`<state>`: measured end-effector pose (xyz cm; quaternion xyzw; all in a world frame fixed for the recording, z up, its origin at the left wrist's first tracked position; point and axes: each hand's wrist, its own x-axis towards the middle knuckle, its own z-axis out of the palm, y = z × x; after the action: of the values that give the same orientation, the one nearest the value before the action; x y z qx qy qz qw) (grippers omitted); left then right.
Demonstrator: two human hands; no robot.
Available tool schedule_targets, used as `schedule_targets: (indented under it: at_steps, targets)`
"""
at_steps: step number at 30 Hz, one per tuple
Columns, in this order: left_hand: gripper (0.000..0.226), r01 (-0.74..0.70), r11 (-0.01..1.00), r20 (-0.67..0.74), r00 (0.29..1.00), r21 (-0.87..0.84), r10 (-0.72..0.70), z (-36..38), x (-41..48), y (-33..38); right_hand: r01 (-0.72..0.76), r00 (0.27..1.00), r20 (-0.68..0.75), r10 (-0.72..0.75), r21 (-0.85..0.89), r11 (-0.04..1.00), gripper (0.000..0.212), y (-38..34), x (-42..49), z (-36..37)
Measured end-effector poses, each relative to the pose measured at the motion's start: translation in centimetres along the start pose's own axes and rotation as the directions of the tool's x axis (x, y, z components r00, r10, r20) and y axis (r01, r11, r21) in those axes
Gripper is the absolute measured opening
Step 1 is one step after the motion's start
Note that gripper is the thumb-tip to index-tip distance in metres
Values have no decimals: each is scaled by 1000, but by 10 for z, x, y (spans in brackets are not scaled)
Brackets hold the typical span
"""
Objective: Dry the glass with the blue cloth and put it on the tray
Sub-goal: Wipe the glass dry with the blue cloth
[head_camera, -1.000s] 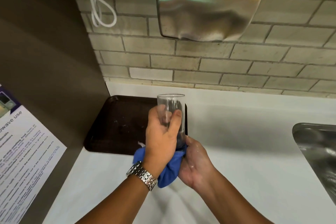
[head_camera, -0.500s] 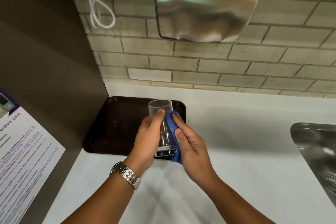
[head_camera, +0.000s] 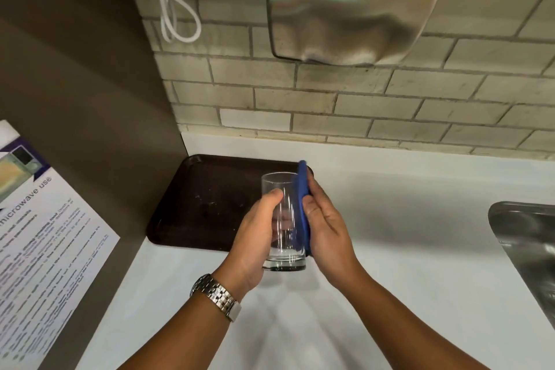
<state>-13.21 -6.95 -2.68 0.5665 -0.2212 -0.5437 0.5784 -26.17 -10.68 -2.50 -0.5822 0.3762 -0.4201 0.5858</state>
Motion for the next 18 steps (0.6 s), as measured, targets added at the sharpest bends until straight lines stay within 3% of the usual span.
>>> schedule_targets:
  at_steps: [2,5,10,14,18]
  targets:
    - [68,49,998,0,999,-30,-49,-1,1,1,-139,990,-21,142,99,985,38,2,3,-3]
    - [72,101,993,7,995,-65,-100,-1,0,3,-224,972,-29,233,180,958,36,8,3,-5]
    - [96,61,996,-45,997,59,-59,2,-2,1,-262,962,-16,271,214,941,27,12,0,-4]
    - [79,2,993,-71,997,121,7,-3,2,0,-258,964,-13,266,201,945,32,13,-7,-5]
    - [57,43,999,-104,994,26,-40,-6,8,10,-235,972,-5,236,95,967,32,11,-21,0]
